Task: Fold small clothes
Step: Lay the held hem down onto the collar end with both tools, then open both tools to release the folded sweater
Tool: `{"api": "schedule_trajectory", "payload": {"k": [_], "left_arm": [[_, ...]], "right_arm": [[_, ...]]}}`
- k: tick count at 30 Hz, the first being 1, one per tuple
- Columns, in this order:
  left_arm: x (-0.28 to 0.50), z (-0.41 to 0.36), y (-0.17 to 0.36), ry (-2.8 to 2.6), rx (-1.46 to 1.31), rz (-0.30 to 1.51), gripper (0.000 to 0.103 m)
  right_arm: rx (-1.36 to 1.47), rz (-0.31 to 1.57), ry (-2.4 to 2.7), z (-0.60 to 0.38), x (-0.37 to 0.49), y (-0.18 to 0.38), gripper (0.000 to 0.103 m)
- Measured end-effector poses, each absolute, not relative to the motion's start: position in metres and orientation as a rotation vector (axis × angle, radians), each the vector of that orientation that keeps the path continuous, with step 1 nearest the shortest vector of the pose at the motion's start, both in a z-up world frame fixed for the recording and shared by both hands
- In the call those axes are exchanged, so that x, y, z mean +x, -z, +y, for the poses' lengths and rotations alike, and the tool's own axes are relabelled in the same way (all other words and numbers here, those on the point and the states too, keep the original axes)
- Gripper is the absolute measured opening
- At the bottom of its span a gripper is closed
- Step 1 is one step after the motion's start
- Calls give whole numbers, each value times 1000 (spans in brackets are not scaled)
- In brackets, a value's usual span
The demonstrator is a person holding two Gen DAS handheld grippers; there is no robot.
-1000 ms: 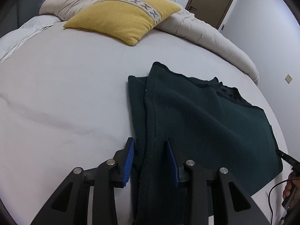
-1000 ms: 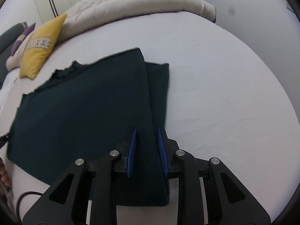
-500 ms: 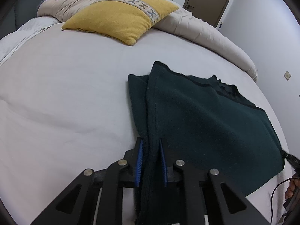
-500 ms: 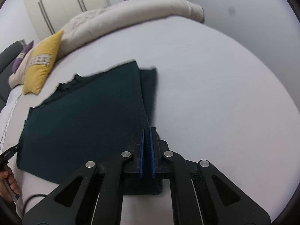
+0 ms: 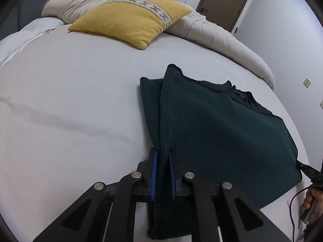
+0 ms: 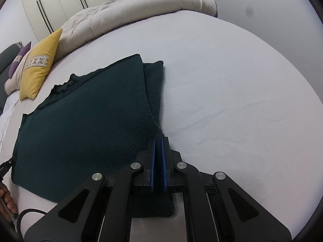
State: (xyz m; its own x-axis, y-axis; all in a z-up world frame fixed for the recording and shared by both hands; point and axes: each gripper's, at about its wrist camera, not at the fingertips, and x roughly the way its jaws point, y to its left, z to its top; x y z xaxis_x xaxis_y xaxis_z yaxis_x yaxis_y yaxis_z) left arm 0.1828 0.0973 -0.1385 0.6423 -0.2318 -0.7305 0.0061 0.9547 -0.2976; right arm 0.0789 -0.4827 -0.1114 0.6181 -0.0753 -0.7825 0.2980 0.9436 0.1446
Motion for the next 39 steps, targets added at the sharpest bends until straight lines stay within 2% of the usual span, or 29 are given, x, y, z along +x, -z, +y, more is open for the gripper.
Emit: {"api": "schedule_trajectory", "payload": {"k": [18, 21, 25, 30, 32, 39], "left_arm": [[172, 102, 142, 130, -309, 870, 11], [170, 103, 133, 107, -281, 876, 25], [163, 105, 97, 30, -210, 772, 27], [201, 57, 67, 111, -101, 715, 39], [228, 34, 68, 141, -71, 711, 39], [299, 19, 125, 110, -100, 857, 39]], "right_arm": [[200, 916, 226, -473, 86, 117, 8], [216, 920, 262, -475, 82, 105, 20], [240, 792, 295, -473, 71, 69, 41], [292, 805, 45, -433, 116, 57, 41], [314, 821, -57, -414, 142, 62, 41], [457, 931, -117, -397, 224, 112, 40]]}}
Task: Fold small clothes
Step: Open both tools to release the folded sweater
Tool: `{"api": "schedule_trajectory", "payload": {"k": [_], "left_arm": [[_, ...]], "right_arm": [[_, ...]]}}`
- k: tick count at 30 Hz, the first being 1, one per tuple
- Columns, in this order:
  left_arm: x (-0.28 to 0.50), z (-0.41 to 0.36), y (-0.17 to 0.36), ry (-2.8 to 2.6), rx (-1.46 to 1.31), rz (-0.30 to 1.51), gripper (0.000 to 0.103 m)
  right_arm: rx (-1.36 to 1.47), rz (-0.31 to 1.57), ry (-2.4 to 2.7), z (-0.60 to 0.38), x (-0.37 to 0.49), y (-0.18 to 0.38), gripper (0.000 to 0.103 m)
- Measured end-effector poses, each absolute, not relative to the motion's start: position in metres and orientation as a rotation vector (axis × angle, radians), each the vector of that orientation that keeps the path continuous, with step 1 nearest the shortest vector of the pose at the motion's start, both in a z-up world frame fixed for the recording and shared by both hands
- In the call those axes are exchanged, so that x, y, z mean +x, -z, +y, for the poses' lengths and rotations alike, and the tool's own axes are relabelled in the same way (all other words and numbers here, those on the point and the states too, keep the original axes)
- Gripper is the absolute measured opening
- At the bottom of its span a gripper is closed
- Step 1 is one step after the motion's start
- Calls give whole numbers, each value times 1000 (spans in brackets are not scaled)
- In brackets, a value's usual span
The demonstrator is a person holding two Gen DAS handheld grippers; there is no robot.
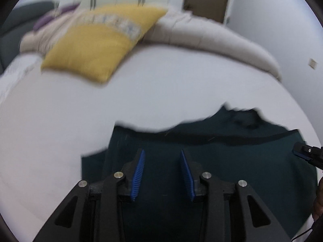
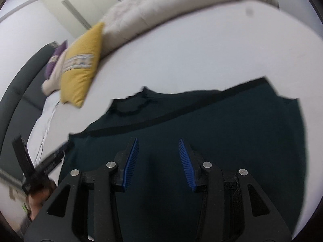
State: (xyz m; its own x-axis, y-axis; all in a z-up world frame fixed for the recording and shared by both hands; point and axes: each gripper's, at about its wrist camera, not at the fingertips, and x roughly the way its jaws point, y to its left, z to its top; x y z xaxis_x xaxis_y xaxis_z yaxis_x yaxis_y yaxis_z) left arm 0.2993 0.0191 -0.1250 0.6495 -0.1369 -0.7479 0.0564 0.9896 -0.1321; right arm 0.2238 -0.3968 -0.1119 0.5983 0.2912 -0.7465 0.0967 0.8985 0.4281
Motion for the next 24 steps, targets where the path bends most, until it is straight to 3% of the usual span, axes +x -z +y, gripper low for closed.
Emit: {"api": "schedule_trajectory", "payload": {"k": [5, 10, 13, 17, 21, 22, 24], "left_arm": [[298, 50, 142, 153, -217, 855, 40], [301, 61, 144, 184, -279, 852, 38], [298, 76, 144, 177, -330, 852, 31], [284, 85, 136, 160, -321, 851, 30], [243, 83, 110, 147, -310, 786, 47], [231, 77, 106, 173, -305, 778, 49], [214, 64, 106, 211, -267, 784, 50]], "right_arm": [[652, 854, -107, -450, 231, 136, 24], [746, 764, -29, -507, 217, 138, 22], [789, 732, 67, -541, 201, 138, 24], [718, 717, 157, -544, 171, 117, 30], [683, 725, -7, -500, 144, 97, 36], [668, 736, -55, -483, 140, 97, 43], [628, 803, -186, -437, 135, 103, 44]]}}
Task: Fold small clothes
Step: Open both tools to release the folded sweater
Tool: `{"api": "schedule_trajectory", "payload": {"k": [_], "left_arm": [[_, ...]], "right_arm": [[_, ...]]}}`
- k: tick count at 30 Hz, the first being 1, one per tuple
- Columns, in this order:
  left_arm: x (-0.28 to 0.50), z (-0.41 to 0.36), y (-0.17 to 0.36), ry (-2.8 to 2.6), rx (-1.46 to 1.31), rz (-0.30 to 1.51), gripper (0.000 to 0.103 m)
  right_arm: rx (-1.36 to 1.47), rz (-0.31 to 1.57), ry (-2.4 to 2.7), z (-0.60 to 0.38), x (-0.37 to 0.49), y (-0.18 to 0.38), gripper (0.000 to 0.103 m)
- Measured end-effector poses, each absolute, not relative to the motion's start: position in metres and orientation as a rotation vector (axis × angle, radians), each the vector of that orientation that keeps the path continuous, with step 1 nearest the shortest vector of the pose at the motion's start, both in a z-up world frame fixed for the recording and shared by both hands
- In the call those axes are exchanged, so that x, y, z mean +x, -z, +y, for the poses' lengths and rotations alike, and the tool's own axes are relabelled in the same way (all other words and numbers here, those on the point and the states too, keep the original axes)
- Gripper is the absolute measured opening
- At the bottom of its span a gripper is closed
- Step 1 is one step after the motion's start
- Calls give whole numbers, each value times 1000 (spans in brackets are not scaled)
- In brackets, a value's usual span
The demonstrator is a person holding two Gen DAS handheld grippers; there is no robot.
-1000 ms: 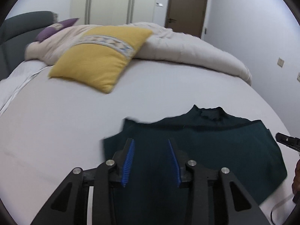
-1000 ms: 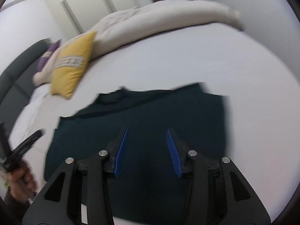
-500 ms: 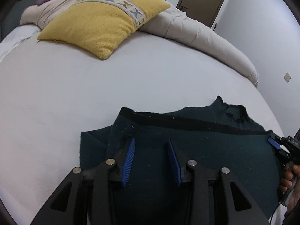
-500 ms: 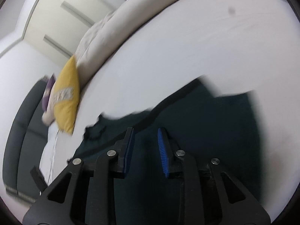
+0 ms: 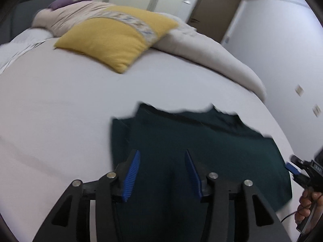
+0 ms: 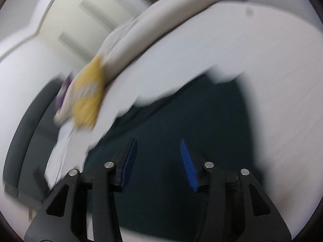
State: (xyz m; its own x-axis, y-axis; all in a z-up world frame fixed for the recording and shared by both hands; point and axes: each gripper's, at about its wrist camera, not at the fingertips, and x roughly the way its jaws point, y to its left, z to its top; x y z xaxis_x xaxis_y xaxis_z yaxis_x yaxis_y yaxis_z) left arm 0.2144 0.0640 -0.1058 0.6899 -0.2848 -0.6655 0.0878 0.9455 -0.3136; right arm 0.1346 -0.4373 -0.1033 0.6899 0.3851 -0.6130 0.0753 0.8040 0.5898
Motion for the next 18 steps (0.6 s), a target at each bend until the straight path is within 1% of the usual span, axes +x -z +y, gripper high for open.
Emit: {"api": "schedule_trajectory", "payload": {"k": [3, 5, 6, 7, 8, 12, 15, 16, 18], "left_arm": [[204, 57, 125, 203, -240, 846, 50], [201, 63, 133, 207, -264, 864, 48], [198, 63, 135, 210, -251, 863, 45], [196, 62, 134, 209, -230, 862, 44], [194, 62, 134, 209, -218, 862, 44], [186, 63, 134, 209, -204, 865, 44], [178, 63, 131, 198, -185, 864, 44], [175, 63, 130, 194, -176, 863, 44], [168, 62, 126, 183, -156, 860, 44]], "right_arm": [[571, 913, -340, -382, 131, 128, 44], [548, 960, -329, -372, 128, 147, 43], [565, 945, -330, -376, 125, 153, 41], [600, 918, -334, -387, 121, 156, 37], [620, 910, -319, -394, 120, 156, 35], [690, 850, -177, -444, 101, 152, 36], [712, 820, -68, -471, 83, 145, 39], [699, 814, -16, -475, 78, 142, 42], [679, 796, 37, -476, 66, 130, 43]]}}
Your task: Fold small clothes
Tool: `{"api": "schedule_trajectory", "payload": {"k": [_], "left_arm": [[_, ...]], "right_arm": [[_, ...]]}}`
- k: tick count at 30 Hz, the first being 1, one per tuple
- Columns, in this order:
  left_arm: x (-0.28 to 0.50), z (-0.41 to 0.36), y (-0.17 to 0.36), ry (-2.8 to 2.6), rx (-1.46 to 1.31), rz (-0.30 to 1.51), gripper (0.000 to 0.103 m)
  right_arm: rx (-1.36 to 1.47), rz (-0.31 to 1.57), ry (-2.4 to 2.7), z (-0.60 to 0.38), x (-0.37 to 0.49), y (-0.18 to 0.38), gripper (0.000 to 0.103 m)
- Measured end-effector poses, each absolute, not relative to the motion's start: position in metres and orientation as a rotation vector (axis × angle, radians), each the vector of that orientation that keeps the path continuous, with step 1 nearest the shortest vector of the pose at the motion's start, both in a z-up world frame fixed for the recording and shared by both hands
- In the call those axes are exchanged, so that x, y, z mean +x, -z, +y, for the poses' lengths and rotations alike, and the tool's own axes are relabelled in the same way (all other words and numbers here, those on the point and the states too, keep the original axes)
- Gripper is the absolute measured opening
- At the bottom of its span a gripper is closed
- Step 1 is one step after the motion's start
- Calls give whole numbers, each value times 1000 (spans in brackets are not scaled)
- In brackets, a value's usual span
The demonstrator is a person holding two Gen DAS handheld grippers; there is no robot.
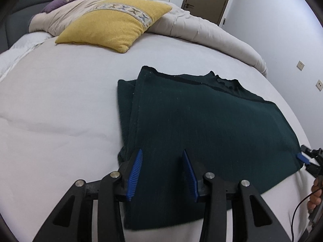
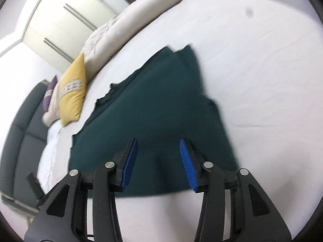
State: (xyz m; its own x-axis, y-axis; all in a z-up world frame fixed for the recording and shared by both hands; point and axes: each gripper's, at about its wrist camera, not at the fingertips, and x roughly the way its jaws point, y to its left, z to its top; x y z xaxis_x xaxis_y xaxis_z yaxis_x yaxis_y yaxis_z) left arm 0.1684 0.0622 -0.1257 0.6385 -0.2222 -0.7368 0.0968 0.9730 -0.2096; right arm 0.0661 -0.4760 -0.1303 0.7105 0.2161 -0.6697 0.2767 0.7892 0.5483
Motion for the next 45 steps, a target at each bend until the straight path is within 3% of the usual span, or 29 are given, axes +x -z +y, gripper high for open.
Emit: {"api": "schedule_trajectory", "payload": {"k": [2, 6, 18, 36, 38, 41, 43, 45], "left_arm": [[161, 62, 120, 169, -136, 848, 46], [149, 69, 107, 120, -101, 807, 62], [154, 94, 121, 84, -135, 861, 65], [205, 126, 159, 380, -745, 1092, 65], [211, 132, 165, 398, -841, 1100, 63], [214, 142, 173, 411, -927, 1101, 49], [213, 144, 177, 414, -925, 1104, 32], [212, 146, 181, 416, -932, 1103, 26]], "right_arm": [[672, 791, 28, -467, 62, 123, 43], [589, 791, -23, -425, 73, 106, 43], [516, 849, -206, -336, 86, 82, 48], [646, 901, -476, -281, 129, 90, 51], [663, 915, -495, -276, 137, 94, 51], [664, 942, -498, -268, 148, 101, 51], [658, 956, -506, -262, 155, 105, 51], [649, 971, -511, -253, 162, 109, 51]]}}
